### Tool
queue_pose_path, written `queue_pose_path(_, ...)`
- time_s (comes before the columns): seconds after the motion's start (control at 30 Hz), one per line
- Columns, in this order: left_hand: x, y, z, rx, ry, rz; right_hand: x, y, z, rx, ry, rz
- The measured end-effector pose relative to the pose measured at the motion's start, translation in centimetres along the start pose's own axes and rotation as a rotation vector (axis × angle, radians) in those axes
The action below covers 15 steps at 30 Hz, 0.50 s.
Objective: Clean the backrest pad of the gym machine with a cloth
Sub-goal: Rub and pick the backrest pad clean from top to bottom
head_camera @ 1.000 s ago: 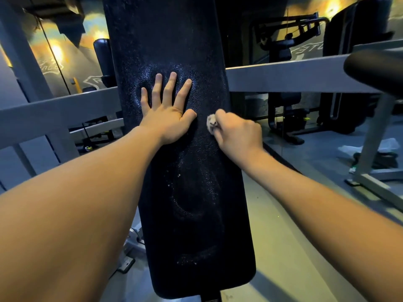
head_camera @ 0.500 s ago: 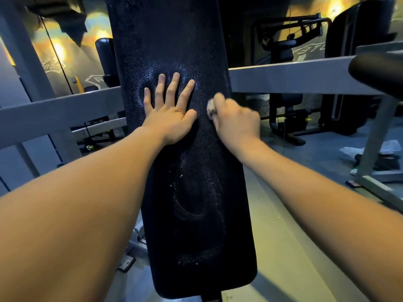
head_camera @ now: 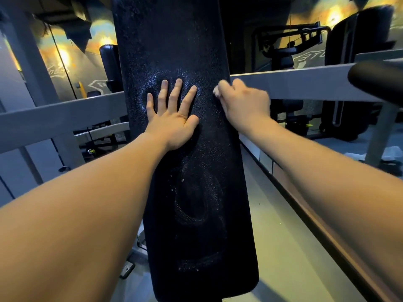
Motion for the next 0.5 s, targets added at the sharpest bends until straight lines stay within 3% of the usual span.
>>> queue_pose_path(0.07, 0.0, 0.1, 0.0, -0.002, -0.004, 0.005, 0.7, 0.0, -2.3, 0.067, -0.075, -0.002)
queue_pose_path(0.17, -0.2, 0.0, -0.1, -0.01, -0.031, 0.028, -0.2, -1.2, 0.5, 0.041, -0.024, -0.074)
queue_pose_path(0.3, -0.2, -0.1, -0.2, -0.006, -0.036, 0.036, -2.5, -2.2, 7.7, -0.181, -0.125, -0.225)
queue_pose_path(0.4, 0.0, -0.1, 0.0, 0.009, -0.014, 0.028, -1.7, -0.8, 5.0, -0.328, -0.151, -0.213)
queue_pose_path(0.5, -0.1, -0.2, 0.0, 0.02, -0.011, 0.027, 0.0, -0.5, -0.6, -0.114, -0.04, -0.136)
Point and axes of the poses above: each hand's wrist, its own z-axis away from the middle knuckle, its own x-axis out of the palm, y = z × x, the point moved 1 cm from there along -z, towards the middle knuckle, and after that the axes turned 14 degrees about y, right-handed, at the moved point
